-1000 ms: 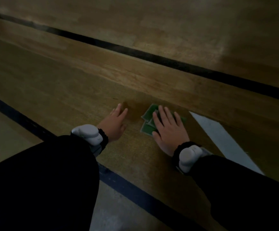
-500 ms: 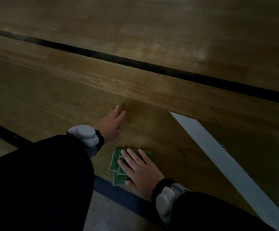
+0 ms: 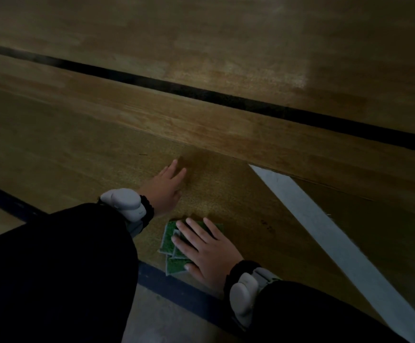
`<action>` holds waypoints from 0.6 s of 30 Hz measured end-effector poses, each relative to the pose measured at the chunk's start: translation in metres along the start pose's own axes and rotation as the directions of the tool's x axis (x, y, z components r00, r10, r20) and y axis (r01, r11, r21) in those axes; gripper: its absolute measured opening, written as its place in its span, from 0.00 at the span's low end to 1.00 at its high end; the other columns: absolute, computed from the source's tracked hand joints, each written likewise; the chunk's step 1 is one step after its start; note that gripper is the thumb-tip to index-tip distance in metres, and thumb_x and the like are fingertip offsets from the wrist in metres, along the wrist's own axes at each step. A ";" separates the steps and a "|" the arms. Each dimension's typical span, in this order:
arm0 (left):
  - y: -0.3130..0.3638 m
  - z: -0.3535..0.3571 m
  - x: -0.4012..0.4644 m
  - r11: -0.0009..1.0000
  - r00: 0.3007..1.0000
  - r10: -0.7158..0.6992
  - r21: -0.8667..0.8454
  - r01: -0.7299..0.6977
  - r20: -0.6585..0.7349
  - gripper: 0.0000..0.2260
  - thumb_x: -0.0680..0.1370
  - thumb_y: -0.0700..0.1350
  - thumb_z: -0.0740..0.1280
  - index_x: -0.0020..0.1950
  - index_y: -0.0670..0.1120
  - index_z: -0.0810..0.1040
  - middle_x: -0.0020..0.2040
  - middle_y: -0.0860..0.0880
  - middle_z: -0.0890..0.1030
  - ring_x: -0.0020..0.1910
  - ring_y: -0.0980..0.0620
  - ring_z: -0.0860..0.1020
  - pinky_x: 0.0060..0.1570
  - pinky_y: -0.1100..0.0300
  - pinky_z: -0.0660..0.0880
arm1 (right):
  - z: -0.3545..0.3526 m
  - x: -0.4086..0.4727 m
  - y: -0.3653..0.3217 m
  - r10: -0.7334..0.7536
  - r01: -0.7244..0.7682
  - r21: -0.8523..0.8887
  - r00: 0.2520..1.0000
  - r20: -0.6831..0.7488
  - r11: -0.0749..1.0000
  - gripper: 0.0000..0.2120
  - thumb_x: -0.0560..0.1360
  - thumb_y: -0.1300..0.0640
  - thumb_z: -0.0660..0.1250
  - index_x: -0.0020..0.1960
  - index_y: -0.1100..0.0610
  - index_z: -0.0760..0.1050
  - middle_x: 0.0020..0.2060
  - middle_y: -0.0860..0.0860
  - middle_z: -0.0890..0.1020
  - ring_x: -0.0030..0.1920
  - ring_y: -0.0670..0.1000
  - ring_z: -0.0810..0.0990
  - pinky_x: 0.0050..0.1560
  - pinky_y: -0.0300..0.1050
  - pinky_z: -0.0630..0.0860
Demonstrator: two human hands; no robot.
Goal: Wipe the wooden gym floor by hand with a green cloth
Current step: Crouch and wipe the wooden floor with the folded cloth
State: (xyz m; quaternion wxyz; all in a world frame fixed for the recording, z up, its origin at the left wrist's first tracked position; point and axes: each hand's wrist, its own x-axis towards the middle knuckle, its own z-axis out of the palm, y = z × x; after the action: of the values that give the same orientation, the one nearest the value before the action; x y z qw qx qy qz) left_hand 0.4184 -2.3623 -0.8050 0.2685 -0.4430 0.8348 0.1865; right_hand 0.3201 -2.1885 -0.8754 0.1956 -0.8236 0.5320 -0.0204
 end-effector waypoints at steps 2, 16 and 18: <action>0.000 0.001 0.000 1.000 1.000 -0.006 0.002 0.006 -0.001 0.28 0.83 0.46 0.55 0.79 0.49 0.44 0.78 0.47 0.38 0.78 0.47 0.45 0.75 0.52 0.54 | -0.001 0.001 0.002 -0.001 0.001 -0.030 1.000 0.002 1.000 0.29 0.76 0.42 0.52 0.75 0.50 0.60 0.75 0.52 0.61 0.75 0.55 0.60 0.74 0.58 0.52; 0.001 0.005 0.005 0.999 0.999 0.035 -0.023 -0.034 0.030 0.27 0.83 0.45 0.55 0.79 0.48 0.47 0.79 0.47 0.41 0.78 0.45 0.44 0.75 0.51 0.51 | -0.043 0.024 0.058 0.209 -0.208 -0.054 0.978 0.016 0.977 0.30 0.81 0.43 0.50 0.78 0.48 0.41 0.77 0.50 0.40 0.77 0.52 0.39 0.72 0.55 0.33; 0.000 0.006 0.004 0.999 0.999 0.035 -0.010 -0.034 0.017 0.27 0.83 0.45 0.55 0.79 0.48 0.47 0.79 0.46 0.41 0.78 0.45 0.45 0.75 0.52 0.51 | -0.051 0.023 0.072 0.270 -0.269 -0.041 0.963 0.023 0.962 0.30 0.81 0.42 0.48 0.78 0.48 0.39 0.77 0.50 0.39 0.77 0.52 0.38 0.72 0.56 0.34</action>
State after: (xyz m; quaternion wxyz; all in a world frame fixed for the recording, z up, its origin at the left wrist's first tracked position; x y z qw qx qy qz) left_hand 0.4182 -2.3609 -0.8122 0.2703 -0.4283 0.8390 0.1990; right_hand 0.2554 -2.2498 -0.8573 0.1885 -0.7472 0.6367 0.0279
